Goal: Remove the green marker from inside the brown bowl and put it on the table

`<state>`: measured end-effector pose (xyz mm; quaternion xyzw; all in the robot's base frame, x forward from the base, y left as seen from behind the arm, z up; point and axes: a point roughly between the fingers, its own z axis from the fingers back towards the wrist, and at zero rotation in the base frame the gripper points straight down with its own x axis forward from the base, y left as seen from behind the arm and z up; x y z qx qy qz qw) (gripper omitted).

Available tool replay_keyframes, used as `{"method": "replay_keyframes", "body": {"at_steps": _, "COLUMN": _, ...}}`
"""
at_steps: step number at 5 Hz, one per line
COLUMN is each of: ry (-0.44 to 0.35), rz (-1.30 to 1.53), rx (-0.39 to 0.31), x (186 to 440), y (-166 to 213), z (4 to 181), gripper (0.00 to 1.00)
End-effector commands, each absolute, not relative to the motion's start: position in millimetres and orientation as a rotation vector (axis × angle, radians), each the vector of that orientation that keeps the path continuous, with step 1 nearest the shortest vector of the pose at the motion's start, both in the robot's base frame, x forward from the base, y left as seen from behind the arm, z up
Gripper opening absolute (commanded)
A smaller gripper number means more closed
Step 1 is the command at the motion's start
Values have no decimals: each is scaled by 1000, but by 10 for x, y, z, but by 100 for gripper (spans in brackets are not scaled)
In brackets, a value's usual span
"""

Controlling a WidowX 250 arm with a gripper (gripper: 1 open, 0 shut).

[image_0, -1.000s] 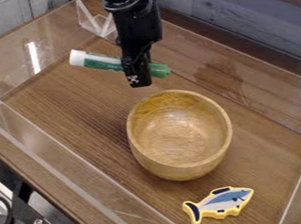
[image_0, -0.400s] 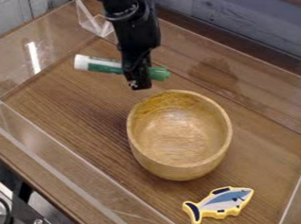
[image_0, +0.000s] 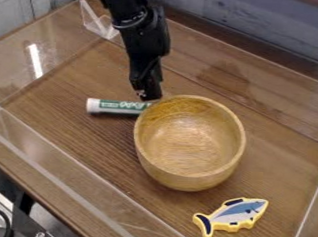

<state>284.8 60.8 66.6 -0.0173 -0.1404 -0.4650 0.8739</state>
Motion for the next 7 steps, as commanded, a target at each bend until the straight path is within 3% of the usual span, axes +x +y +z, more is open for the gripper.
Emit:
{"method": "replay_keyframes", "body": {"at_steps": 1, "ry": -316, "rz": -984, "rx": -12, "x": 2870, "y": 672, "z": 712, "gripper": 100}}
{"method": "replay_keyframes", "body": {"at_steps": 6, "ry": -304, "rz": -977, "rx": -22, "x": 2837, "y": 780, "z": 376, "gripper": 100}}
{"method": "replay_keyframes", "body": {"at_steps": 7, "ry": -302, "rz": -968, "rx": -24, "x": 2839, "y": 794, "z": 352, "gripper": 0}}
